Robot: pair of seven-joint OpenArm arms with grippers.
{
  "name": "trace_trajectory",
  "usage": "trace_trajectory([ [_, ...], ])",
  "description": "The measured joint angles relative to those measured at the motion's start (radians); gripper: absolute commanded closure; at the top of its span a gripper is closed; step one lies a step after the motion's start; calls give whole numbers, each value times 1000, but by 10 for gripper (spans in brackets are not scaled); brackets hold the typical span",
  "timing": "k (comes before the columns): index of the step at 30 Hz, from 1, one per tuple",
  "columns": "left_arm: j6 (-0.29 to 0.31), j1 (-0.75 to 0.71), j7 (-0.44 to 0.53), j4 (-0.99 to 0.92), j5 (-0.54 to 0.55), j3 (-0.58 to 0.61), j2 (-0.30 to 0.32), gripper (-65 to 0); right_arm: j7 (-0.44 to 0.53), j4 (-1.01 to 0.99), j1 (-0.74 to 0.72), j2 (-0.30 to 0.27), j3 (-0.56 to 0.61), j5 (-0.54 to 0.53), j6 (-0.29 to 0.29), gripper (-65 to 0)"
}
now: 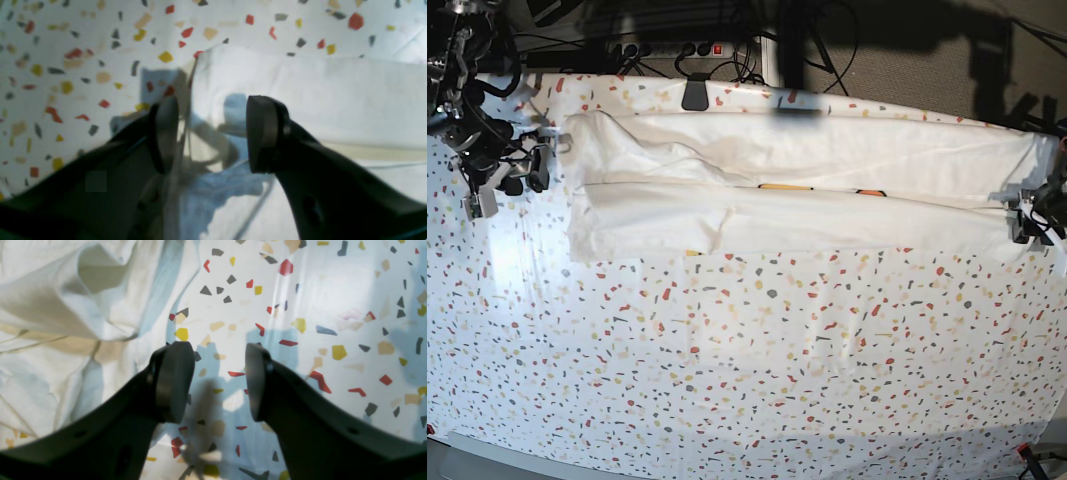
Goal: Fold the T-shirt properly
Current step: 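Release the shirt and reposition both grippers at the folded band's ends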
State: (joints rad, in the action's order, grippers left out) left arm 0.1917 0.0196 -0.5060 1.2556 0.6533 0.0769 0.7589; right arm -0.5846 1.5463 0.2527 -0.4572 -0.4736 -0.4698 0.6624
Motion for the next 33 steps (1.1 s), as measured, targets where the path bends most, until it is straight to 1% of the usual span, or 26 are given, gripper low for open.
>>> trace_trajectory([
  [4,5,-3,9,-115,9,-56,-20,-318,-15,0,0,0,0,0,0,-287],
  [5,28,-3,8,-141,24,-77,-20,-318,-15,0,0,0,0,0,0,-287],
  [9,185,0,-35,-221,155,-174,-14,-318,-15,0,0,0,0,0,0,-287],
  [10,212,0,-50,-238,182,-190,-15,-318,-15,0,0,0,0,0,0,-287],
  [13,240,0,-56,-288,182,-209,-23,-318,-15,0,0,0,0,0,0,-287],
  [14,259,0,-60,-308,180,-209,-24,-318,-15,0,0,0,0,0,0,-287],
  [15,275,0,-47,-323,185,-209,-25,-318,-15,0,0,0,0,0,0,-287],
  [18,297,3,-46,-354,190,-213,-24,-318,-15,0,0,0,0,0,0,-287],
  [19,315,3,-44,-362,191,-213,-24,-318,-15,0,0,0,0,0,0,-287],
  [21,340,3,-47,-377,221,-214,-24,-317,-15,0,0,0,0,0,0,-287],
  [22,369,3,-59,-382,244,-214,-24,-317,-15,0,0,0,0,0,0,-287],
  [25,421,5,-114,-386,293,-216,-24,-311,-15,0,0,0,0,0,0,-287],
  [27,441,5,-135,-386,311,-218,-29,-277,-15,0,0,0,0,0,0,-287],
  [29,445,5,-132,-385,315,-220,-47,-217,-15,0,0,0,0,0,0,-287],
  [31,449,6,-129,-385,321,-220,-62,-136,-15,0,0,0,0,0,0,-287],
  [33,448,8,-132,-385,321,-220,-72,-15,-15,0,0,0,0,0,0,-287],
])
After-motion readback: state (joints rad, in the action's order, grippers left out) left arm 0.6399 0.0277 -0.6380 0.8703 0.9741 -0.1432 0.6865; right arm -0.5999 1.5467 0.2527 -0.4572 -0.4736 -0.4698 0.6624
